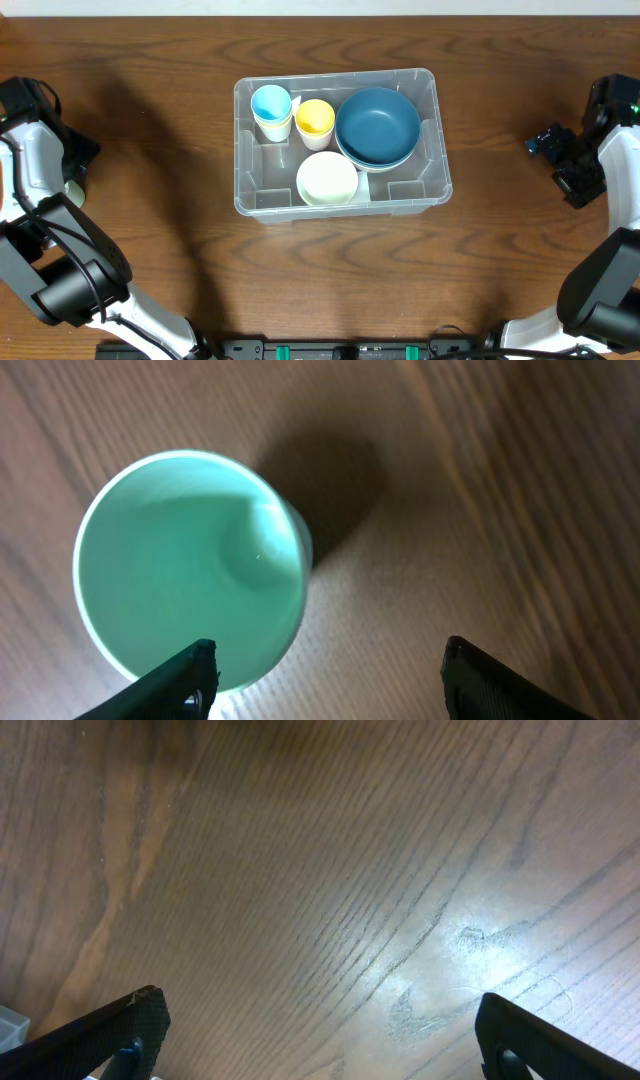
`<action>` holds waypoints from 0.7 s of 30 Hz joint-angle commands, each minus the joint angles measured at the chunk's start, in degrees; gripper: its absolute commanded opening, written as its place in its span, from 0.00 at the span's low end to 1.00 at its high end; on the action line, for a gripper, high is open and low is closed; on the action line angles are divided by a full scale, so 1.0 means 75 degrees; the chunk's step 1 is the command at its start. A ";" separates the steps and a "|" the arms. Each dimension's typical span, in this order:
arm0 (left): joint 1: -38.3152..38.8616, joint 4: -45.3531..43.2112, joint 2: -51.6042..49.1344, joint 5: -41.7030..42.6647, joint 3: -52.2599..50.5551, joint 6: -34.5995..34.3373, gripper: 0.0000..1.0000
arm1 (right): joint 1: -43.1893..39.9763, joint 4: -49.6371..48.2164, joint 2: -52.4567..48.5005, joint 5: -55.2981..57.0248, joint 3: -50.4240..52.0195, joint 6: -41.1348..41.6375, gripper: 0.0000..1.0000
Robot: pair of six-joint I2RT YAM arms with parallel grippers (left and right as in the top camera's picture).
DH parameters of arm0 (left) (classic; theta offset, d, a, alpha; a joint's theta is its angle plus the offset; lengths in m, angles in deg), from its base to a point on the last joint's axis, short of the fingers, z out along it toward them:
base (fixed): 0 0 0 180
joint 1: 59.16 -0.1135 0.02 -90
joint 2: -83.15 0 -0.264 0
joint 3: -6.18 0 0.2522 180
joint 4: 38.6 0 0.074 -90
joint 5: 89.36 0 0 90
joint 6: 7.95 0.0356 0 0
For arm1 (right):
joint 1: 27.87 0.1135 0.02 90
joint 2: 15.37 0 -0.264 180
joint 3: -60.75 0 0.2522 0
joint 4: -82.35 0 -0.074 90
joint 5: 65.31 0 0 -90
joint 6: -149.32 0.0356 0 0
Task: Pack container
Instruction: 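Grip the green cup rim with the left gripper and lift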
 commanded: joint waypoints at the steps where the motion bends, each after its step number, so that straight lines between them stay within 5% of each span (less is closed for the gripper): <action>1: -0.0026 -0.0012 -0.0085 0.0041 -0.0038 0.0143 0.68 | -0.0023 -0.0003 0.0009 0.0032 -0.0029 0.0102 0.99; 7: -0.0026 0.0032 -0.0160 0.0032 -0.0058 0.0221 0.58 | -0.0023 -0.0003 0.0009 0.0032 -0.0029 0.0102 0.99; 21: -0.0035 0.0012 -0.0635 0.0015 -0.0061 0.0309 0.57 | -0.0023 -0.0003 0.0009 0.0032 -0.0029 0.0102 0.99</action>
